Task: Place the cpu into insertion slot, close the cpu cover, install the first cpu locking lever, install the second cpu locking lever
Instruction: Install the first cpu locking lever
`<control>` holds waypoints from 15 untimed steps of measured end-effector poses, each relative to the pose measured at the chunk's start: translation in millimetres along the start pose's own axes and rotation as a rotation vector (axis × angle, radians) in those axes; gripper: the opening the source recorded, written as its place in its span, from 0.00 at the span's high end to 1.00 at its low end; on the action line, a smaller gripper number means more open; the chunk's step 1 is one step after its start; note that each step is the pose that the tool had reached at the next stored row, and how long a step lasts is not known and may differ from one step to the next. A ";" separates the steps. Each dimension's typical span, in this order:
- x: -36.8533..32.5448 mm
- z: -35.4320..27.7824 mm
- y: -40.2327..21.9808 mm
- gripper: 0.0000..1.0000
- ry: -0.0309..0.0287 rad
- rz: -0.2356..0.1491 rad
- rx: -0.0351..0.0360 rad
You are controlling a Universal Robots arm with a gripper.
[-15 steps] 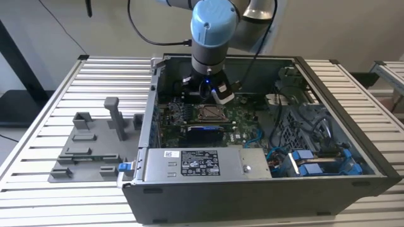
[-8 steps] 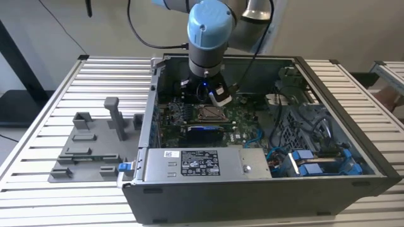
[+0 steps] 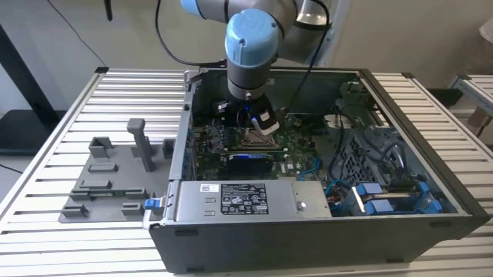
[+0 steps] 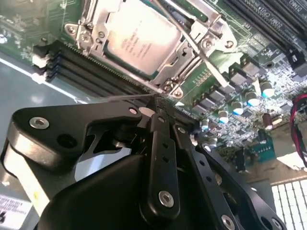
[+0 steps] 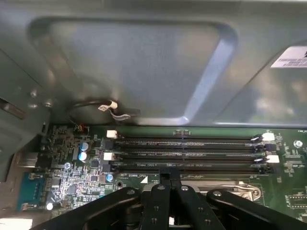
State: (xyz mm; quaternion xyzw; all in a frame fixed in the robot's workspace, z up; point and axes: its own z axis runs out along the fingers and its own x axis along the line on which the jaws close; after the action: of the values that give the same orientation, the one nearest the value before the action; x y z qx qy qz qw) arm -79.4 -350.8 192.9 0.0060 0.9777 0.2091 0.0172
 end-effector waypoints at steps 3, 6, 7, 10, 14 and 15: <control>-6.5 4.1 -1.8 0.89 0.0003 0.000 0.0010; -18.5 7.2 -2.8 0.89 0.0010 0.000 -0.0003; -21.1 7.7 -2.9 0.89 0.0028 0.000 -0.0013; -24.9 8.8 -2.6 0.89 -0.0001 0.000 0.0003; -29.4 10.3 -1.8 0.89 -0.0005 0.000 -0.0004; -30.6 10.3 -1.7 0.89 -0.0004 0.000 -0.0007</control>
State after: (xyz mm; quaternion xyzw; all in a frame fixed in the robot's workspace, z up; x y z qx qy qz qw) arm -48.4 -348.7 183.7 0.0060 0.9776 0.2094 0.0174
